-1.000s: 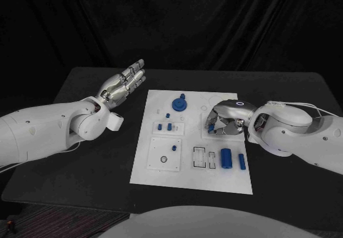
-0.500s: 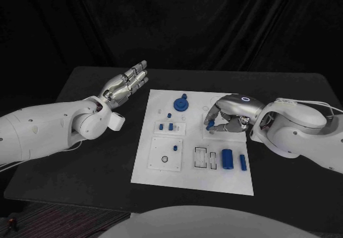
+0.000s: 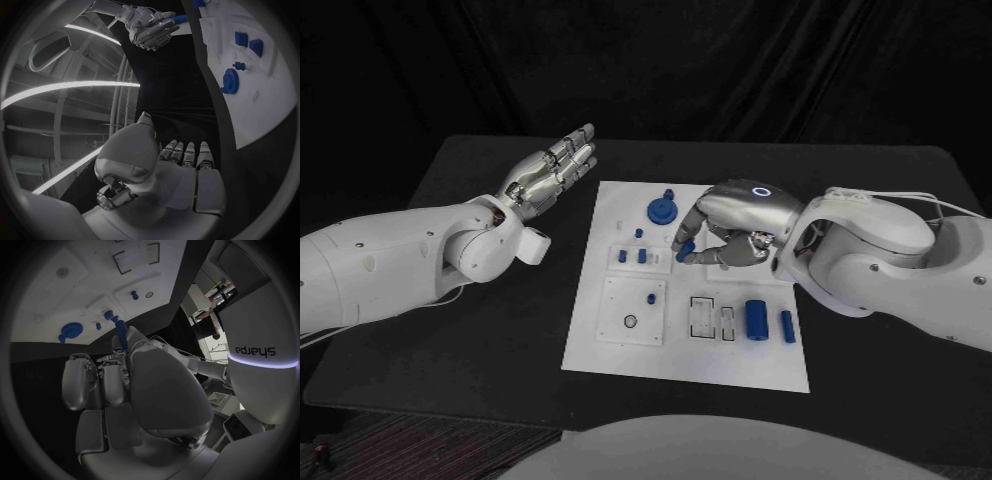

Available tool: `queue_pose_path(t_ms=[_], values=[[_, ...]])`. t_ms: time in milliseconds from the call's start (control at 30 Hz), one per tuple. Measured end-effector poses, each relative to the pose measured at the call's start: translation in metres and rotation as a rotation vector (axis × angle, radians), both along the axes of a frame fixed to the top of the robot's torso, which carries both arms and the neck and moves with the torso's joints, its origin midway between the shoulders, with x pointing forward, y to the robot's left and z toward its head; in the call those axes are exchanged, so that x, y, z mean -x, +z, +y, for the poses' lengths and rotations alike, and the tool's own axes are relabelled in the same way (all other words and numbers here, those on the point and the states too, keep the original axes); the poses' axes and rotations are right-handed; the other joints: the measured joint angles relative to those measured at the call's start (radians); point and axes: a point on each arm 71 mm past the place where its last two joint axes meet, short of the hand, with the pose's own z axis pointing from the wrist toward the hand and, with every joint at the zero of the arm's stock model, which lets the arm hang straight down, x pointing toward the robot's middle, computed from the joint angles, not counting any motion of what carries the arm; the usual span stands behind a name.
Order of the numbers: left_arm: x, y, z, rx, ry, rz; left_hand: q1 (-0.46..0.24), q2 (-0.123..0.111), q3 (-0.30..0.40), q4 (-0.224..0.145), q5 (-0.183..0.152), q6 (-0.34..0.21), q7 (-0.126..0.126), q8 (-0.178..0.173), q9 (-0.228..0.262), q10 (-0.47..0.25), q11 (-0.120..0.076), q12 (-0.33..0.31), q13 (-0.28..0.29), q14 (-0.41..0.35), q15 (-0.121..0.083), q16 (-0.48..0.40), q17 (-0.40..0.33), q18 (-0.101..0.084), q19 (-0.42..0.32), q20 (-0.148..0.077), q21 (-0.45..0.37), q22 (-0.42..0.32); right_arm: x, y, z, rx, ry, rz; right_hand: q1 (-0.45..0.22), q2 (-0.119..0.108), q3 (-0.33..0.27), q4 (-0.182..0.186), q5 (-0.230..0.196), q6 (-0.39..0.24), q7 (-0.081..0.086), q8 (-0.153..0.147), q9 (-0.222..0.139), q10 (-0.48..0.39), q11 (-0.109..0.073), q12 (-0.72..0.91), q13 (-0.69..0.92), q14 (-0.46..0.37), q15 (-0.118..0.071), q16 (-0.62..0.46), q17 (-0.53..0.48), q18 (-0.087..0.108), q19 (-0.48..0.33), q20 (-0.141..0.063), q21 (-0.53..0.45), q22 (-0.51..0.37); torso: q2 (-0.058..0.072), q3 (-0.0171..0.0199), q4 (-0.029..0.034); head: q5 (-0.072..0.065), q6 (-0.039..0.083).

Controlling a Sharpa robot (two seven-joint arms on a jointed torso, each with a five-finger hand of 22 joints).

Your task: Assemble the parts on the task board

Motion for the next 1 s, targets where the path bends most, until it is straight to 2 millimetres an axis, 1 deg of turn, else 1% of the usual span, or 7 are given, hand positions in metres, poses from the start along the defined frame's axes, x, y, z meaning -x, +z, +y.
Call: queue_pose_path(t_ms=[33,167,267,433,533,667,1000], values=[[0.0,0.0,-0.001,0.0,-0.002,0.001,0.003,0.003,-0.002,0.002,0.0,0.001,0.001,0.0,0.0,-0.001,0.006,0.0,0.0,0.0,0.0,0.0,0.0,0.0,0.0,0.0,0.0,0.0,0.002,-0.001,0.006,-0.002,0.014,0.003,0.0,0.0,0.0,0.0,0.0,0.0,0.0,0.0,0.0,0.0,0.0,0.0,0.0,0.0,0.0,0.0,0.001,0.0,0.0,0.0,0.0,0.0,0.0,0.0,0.0,-0.001,0.0],[0.0,0.0,-0.001,0.0,-0.004,0.004,0.003,0.003,-0.003,0.003,0.004,0.011,0.011,0.0,0.002,0.0,0.006,0.0,0.0,0.0,0.0,0.0,-0.001,0.0,0.0,0.0,0.0,0.0,0.008,-0.009,0.03,-0.007,0.069,0.019,0.0,0.0,0.0,0.0,0.0,0.0,0.0,-0.002,0.001,0.006,-0.006,-0.008,-0.001,0.0,0.0,0.0,0.003,0.0,0.0,0.0,0.0,0.0,0.0,-0.0003,0.0003,-0.004,0.0],[0.0,-0.001,-0.001,-0.001,-0.006,0.006,0.007,0.007,-0.005,0.0,0.004,0.015,0.015,0.0,0.003,-0.001,0.013,0.0,0.0,0.0,0.0,0.0,-0.001,0.0,0.0,0.0,0.0,0.0,0.011,-0.016,0.045,-0.01,0.101,0.032,0.0,0.0,0.0,0.0,-0.001,0.0,0.0,-0.002,0.001,0.007,-0.007,-0.009,-0.002,0.0,0.0,0.0,0.003,0.0,0.0,0.0,0.0,0.0,0.0,-0.0003,0.0002,0.002,0.0],[0.0,-0.001,-0.001,-0.002,-0.007,0.01,0.007,0.007,-0.005,0.0,0.004,0.018,0.018,0.0,0.004,-0.001,0.013,0.0,0.0,0.0,0.0,0.0,-0.001,0.0,0.0,0.0,0.0,-0.001,0.013,-0.029,0.062,-0.001,0.133,0.043,0.0,0.0,0.0,0.0,-0.003,0.0,0.0,-0.003,0.001,0.011,-0.004,-0.009,-0.002,0.0,0.0,0.0,0.002,0.0,0.0,0.0,0.0,0.0,0.0,-0.0003,0.0006,0.012,0.0],[0.0,-0.001,-0.001,-0.003,-0.007,0.013,0.007,0.007,-0.005,0.0,0.004,0.018,0.018,0.0,0.004,-0.001,0.013,0.0,0.0,0.0,0.0,0.0,-0.001,0.0,0.0,0.0,0.0,-0.001,0.015,-0.037,0.072,0.008,0.153,0.043,0.0,0.0,0.0,0.0,-0.004,0.0,0.0,-0.003,0.001,0.013,-0.005,-0.01,-0.002,0.0,0.0,0.0,0.001,0.0,0.0,0.0,0.0,0.0,0.0,-0.0003,0.0012,0.015,0.0],[0.0,-0.001,-0.002,-0.003,-0.01,0.016,0.012,0.012,-0.008,0.003,0.011,0.025,0.025,0.0,0.004,-0.001,0.02,0.0,0.0,0.0,0.0,0.0,-0.001,0.0,0.0,0.0,0.0,-0.001,0.017,-0.045,0.08,0.022,0.168,0.043,0.0,0.0,0.0,0.0,-0.004,0.0,0.0,-0.003,0.001,0.013,-0.006,-0.012,-0.002,0.0,0.0,0.0,0.0,0.0,0.0,0.0,0.0,0.0,0.0,-0.0003,0.0012,0.017,0.0],[-0.001,-0.002,-0.006,-0.001,-0.024,0.024,0.02,0.02,-0.008,0.003,0.027,0.029,0.029,0.0,0.005,0.0,0.027,0.0,0.0,0.0,0.007,0.0,0.0,0.0,0.0,0.0,0.0,-0.001,0.019,-0.057,0.082,0.065,0.185,0.034,0.0,0.0,0.001,-0.002,-0.004,0.0,0.0,-0.005,0.001,0.013,-0.006,-0.014,-0.002,0.0,0.0,0.0,-0.002,0.0,0.0,0.0,0.0,0.0,0.0,-0.0006,0.0031,0.006,0.0]])
